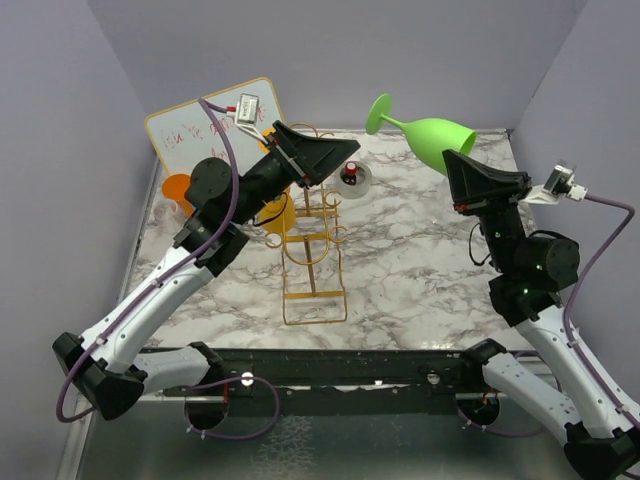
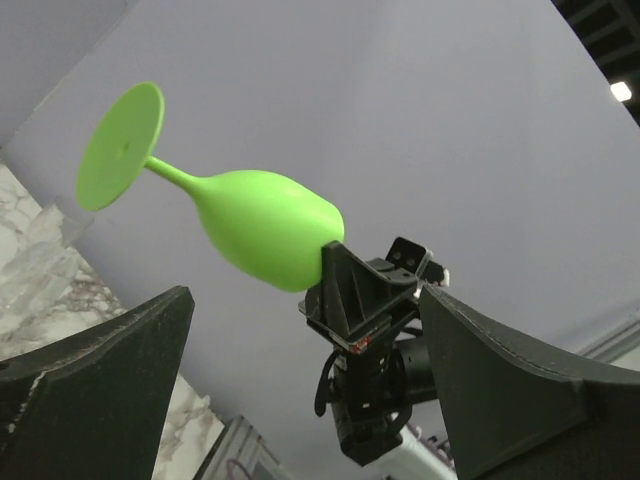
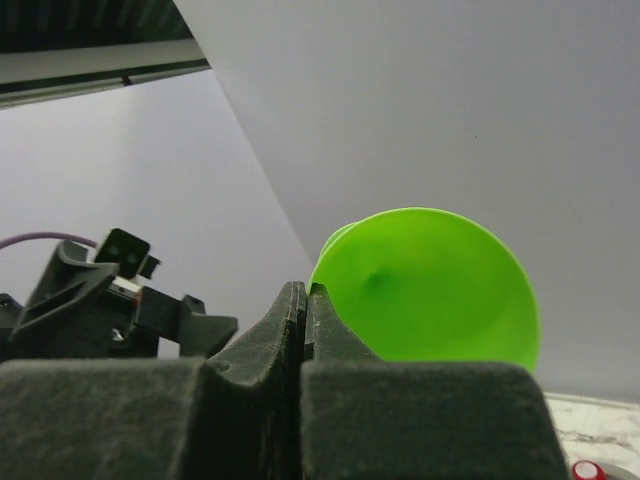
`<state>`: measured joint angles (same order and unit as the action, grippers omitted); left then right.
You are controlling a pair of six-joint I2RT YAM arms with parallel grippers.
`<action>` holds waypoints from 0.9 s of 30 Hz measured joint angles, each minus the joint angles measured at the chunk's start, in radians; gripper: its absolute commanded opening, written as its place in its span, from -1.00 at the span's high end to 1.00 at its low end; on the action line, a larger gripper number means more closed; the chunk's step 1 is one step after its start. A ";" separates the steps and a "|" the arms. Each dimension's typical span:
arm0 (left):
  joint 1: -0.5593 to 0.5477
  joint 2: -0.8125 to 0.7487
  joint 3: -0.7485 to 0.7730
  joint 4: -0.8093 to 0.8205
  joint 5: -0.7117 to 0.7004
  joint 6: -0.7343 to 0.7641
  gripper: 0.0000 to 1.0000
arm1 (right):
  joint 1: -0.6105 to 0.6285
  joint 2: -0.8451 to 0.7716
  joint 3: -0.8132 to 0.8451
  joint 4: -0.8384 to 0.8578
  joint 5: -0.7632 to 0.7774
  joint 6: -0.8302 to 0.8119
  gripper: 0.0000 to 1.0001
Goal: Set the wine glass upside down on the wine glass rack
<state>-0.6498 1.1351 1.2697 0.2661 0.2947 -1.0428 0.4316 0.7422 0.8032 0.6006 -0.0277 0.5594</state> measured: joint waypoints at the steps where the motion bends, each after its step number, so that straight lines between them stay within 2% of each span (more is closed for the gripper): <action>1: -0.030 0.016 0.000 0.007 -0.046 -0.012 -0.82 | 0.000 -0.003 -0.001 0.013 -0.004 0.006 0.98; 9: -0.171 0.105 0.020 0.080 -0.282 -0.063 -0.53 | 0.000 -0.021 -0.031 0.115 -0.033 0.051 0.98; 17: -0.229 0.133 0.039 0.108 -0.470 -0.095 -0.17 | 0.000 -0.005 -0.030 0.179 -0.098 0.088 0.98; 22: -0.253 0.200 0.125 0.120 -0.532 -0.077 -0.14 | 0.000 0.018 -0.030 0.236 -0.153 0.103 0.98; 27: -0.282 0.231 0.136 0.130 -0.594 -0.064 -0.09 | -0.001 0.037 -0.036 0.288 -0.191 0.114 0.98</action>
<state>-0.9318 1.3659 1.4055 0.3965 -0.2996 -1.1065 0.4309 0.7788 0.7673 0.8883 -0.2184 0.6735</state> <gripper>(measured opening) 0.557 0.023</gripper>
